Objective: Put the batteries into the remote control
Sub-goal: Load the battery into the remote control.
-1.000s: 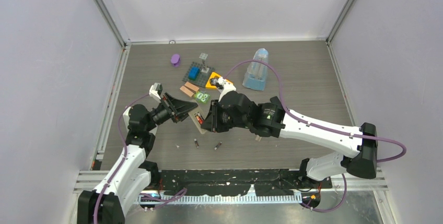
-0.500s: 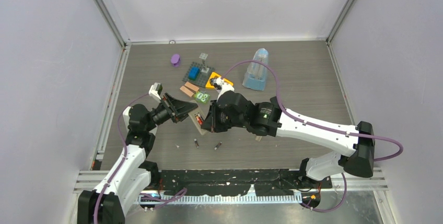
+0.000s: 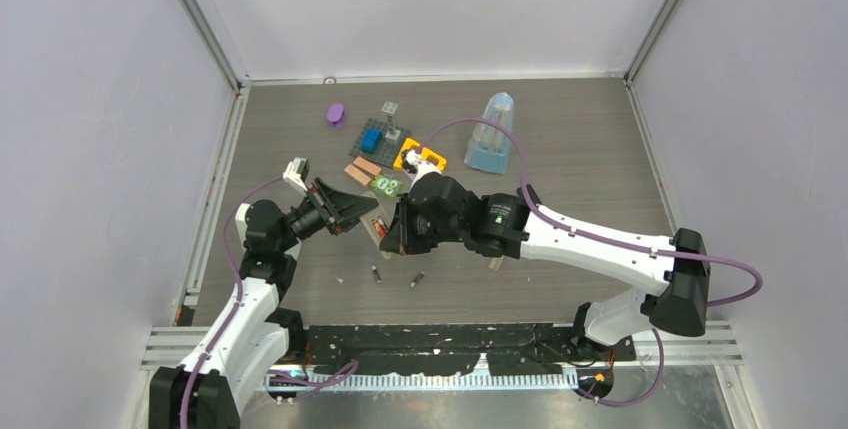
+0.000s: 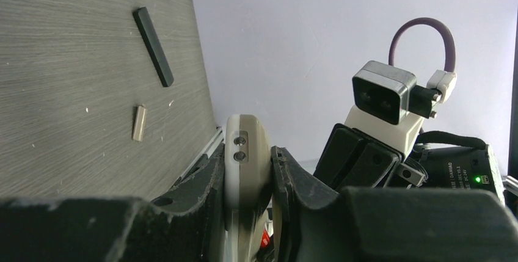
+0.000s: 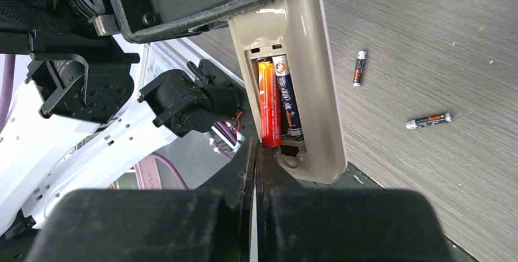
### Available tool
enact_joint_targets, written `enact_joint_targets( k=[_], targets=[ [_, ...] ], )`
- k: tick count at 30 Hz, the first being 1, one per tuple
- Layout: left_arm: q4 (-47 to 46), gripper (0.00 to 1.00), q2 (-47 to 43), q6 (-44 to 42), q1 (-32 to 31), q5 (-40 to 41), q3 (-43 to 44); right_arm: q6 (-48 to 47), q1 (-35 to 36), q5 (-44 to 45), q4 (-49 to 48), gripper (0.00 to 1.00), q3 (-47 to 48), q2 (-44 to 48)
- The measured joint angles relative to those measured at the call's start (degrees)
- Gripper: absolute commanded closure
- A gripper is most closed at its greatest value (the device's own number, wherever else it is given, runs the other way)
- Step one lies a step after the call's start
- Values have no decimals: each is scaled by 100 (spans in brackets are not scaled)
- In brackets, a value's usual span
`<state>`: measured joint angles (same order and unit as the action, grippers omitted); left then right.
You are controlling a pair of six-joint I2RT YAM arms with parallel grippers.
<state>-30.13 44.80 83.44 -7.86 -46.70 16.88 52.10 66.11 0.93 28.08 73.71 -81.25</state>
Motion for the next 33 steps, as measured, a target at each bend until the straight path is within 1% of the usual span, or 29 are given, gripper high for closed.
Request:
enact_joint_targets(
  k=[14,21,25,30,33],
  targets=[
    [-127,100,-2,13,7,-31,0,142,-76,-437,-372,94,-192,-76],
    [92,100,-2,9,-2,-15,0,109,-160,-702,-1088,82,-796,278],
    [227,100,-2,7,-31,-24,0,101,-223,-723,-1370,77,-975,525],
    [369,100,-7,4,-35,-20,0,131,-286,-728,-1633,68,-1141,898],
    [435,100,-11,2,-39,-17,0,168,-291,-726,-1663,66,-1156,977]
  ],
)
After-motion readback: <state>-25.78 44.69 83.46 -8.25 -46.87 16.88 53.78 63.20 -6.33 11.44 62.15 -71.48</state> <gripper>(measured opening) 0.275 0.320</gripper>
